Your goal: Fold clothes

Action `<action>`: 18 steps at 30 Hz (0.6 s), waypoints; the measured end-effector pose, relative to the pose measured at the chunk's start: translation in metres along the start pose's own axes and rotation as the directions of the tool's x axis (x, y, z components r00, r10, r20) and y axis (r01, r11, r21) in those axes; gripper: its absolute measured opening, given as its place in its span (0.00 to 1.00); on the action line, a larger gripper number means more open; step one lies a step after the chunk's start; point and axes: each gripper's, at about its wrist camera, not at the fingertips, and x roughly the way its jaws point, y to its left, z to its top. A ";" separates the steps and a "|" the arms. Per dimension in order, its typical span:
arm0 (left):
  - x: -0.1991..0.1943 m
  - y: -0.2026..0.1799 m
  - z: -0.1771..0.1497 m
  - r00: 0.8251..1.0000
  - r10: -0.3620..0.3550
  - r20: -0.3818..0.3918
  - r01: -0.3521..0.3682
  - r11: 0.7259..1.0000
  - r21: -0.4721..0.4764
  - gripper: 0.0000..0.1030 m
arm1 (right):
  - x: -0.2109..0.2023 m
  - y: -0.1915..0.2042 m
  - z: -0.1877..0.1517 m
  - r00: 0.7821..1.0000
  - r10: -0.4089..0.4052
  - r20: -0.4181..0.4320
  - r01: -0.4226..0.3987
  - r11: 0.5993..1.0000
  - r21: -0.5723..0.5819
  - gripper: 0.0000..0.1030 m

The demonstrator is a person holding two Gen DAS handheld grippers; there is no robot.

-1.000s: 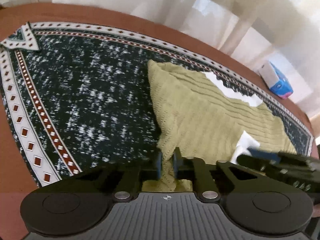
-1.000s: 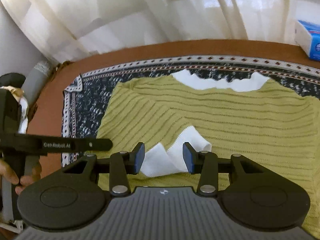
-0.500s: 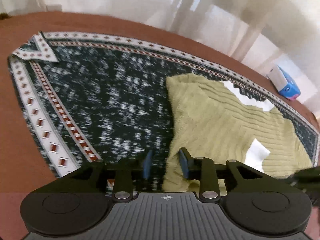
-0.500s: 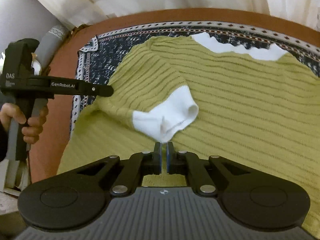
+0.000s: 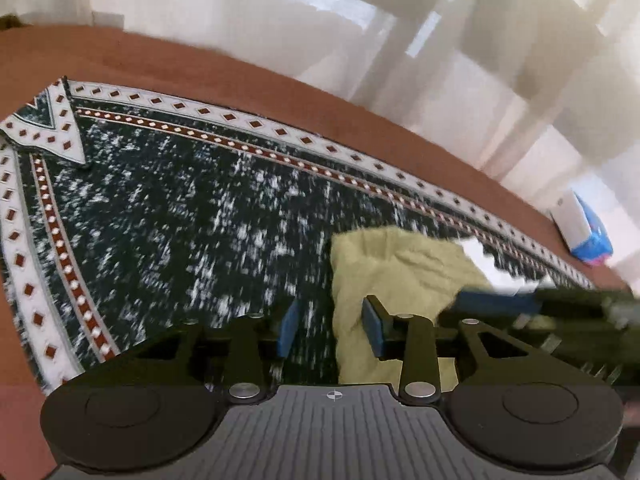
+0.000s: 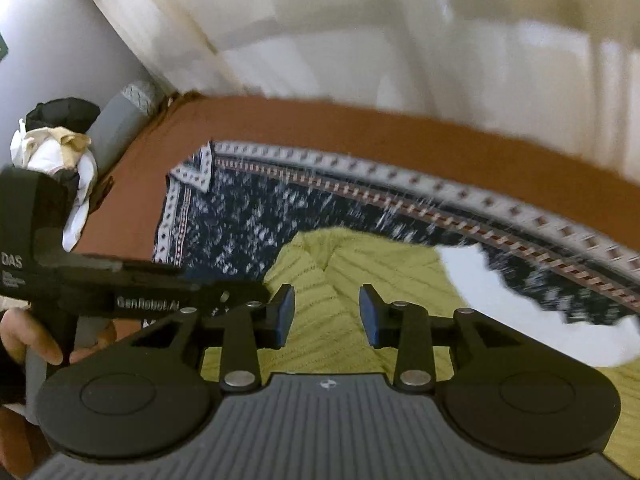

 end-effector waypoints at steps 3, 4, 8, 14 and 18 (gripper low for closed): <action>0.002 -0.002 0.004 0.999 -0.012 0.034 0.011 1.000 0.020 0.02 | 0.015 -0.003 -0.004 0.998 0.026 -0.050 -0.026 1.000 0.013 0.15; 0.002 -0.003 0.005 0.998 -0.004 0.055 0.002 0.999 0.033 0.02 | 0.015 -0.003 -0.004 0.999 0.028 -0.035 -0.027 0.999 0.020 0.05; 0.009 -0.001 0.009 0.992 0.077 0.096 -0.082 0.995 0.048 0.00 | 0.018 -0.004 -0.004 0.999 0.007 0.033 -0.008 0.999 0.044 0.07; -0.019 -0.002 0.011 0.995 0.034 0.097 -0.041 0.997 0.072 0.14 | -0.012 0.009 -0.011 0.994 -0.068 0.089 0.071 0.997 -0.027 0.15; -0.049 -0.023 -0.003 0.994 -0.095 0.050 0.085 0.982 0.166 0.24 | -0.045 0.016 -0.039 0.997 -0.033 0.067 0.034 0.999 -0.010 0.15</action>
